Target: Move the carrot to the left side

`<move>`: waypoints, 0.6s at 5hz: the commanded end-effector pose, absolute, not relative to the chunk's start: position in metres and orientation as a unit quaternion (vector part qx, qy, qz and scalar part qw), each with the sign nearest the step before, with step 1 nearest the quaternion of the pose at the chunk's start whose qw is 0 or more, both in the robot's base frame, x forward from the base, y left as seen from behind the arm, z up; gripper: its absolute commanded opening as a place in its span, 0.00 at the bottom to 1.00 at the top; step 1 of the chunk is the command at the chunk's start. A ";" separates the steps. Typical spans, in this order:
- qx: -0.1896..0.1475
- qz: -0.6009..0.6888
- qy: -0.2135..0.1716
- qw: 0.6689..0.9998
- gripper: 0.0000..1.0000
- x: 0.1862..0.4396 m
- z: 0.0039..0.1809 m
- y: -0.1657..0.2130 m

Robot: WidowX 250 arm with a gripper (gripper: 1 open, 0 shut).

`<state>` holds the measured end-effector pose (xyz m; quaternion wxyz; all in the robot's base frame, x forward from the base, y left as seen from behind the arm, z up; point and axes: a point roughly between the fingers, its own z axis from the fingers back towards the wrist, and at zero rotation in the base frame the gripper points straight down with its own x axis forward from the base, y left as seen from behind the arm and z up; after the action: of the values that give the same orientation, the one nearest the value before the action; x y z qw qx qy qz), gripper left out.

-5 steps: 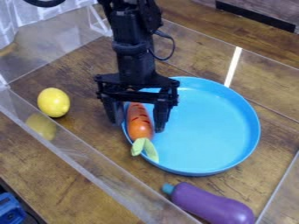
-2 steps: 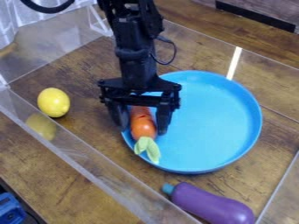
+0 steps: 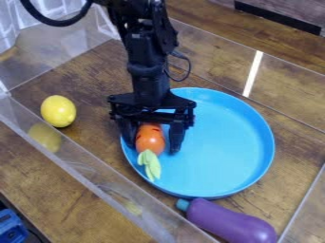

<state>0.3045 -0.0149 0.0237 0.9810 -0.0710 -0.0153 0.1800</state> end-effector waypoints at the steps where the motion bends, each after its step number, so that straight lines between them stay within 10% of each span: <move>1: -0.070 0.175 -0.032 0.982 0.00 0.311 0.026 -0.017; 3: -0.064 0.181 -0.060 0.980 0.00 0.318 0.060 0.006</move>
<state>0.3042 0.0015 0.0336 0.9821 -0.0577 -0.0127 0.1788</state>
